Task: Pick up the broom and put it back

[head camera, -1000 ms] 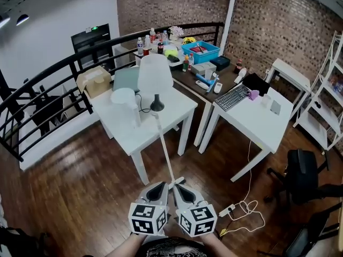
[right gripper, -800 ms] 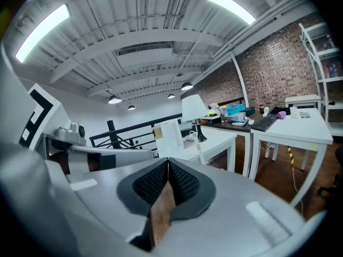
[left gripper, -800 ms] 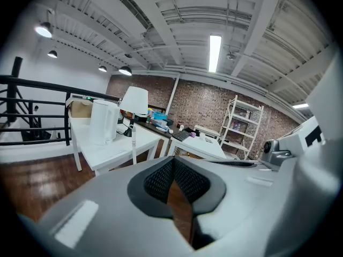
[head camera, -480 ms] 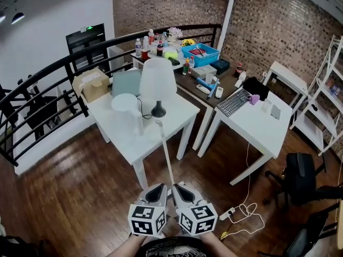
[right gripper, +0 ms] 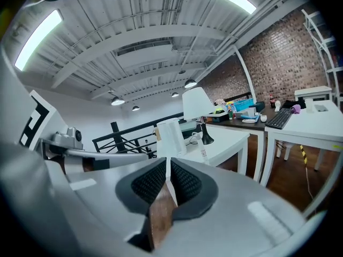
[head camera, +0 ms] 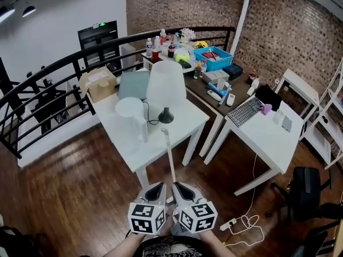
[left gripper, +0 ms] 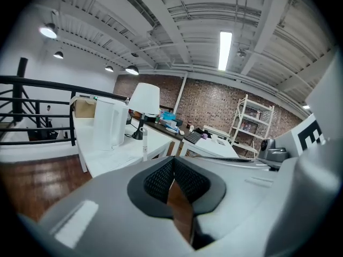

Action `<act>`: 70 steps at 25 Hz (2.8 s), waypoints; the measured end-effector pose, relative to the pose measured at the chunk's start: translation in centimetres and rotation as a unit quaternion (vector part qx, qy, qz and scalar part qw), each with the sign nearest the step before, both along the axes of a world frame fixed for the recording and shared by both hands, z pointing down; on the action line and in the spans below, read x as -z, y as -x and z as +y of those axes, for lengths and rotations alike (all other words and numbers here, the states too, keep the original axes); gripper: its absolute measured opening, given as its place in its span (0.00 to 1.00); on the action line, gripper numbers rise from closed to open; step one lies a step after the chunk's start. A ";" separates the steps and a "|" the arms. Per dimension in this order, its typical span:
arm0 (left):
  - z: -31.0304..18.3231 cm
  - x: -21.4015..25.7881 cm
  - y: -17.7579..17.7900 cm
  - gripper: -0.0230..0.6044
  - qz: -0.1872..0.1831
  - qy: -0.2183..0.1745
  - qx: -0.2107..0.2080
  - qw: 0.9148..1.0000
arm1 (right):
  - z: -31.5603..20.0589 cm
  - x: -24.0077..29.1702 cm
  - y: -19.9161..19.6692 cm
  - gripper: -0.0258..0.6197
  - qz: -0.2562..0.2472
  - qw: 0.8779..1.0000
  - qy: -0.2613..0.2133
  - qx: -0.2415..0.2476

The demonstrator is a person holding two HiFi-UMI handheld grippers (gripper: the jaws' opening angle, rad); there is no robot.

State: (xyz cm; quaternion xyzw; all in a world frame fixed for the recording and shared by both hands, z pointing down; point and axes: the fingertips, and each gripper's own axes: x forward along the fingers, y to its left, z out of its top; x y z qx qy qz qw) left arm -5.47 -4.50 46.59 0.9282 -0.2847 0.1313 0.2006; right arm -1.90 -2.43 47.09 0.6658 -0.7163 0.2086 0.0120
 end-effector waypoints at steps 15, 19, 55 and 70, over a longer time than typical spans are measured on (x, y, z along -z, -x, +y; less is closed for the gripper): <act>-8.2 -1.3 -7.0 0.05 -0.022 0.004 0.068 0.997 | -10.0 -1.5 -7.1 0.16 -0.004 0.996 -0.001 0.084; -9.4 -2.2 -8.2 0.06 -0.025 0.008 0.085 0.996 | -11.8 -2.8 -8.1 0.18 0.006 0.994 0.004 0.111; -13.6 -7.0 -6.4 0.11 -0.068 0.048 0.211 0.974 | -25.3 -13.9 -10.2 0.40 0.062 0.972 0.091 0.207; -13.6 -6.9 -5.1 0.11 -0.061 0.047 0.224 0.971 | -24.8 -14.6 -10.6 0.19 0.109 0.970 0.085 0.200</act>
